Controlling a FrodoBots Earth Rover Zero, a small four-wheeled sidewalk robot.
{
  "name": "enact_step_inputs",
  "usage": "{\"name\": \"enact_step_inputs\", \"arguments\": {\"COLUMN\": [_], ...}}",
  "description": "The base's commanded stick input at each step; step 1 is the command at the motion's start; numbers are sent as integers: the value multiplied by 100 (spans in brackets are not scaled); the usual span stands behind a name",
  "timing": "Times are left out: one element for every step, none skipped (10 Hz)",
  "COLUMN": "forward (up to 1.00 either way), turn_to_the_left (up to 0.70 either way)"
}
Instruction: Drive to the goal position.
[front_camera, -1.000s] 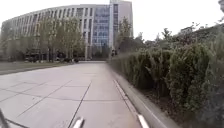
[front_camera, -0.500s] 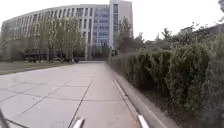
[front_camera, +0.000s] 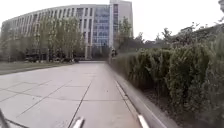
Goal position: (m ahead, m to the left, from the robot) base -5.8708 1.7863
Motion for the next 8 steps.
{"name": "enact_step_inputs", "arguments": {"forward": [0, 1, 4, 4, 2, 1, 1, 4], "turn_to_the_left": [0, 0, 0, 0, 0, 0, 0, 0]}}
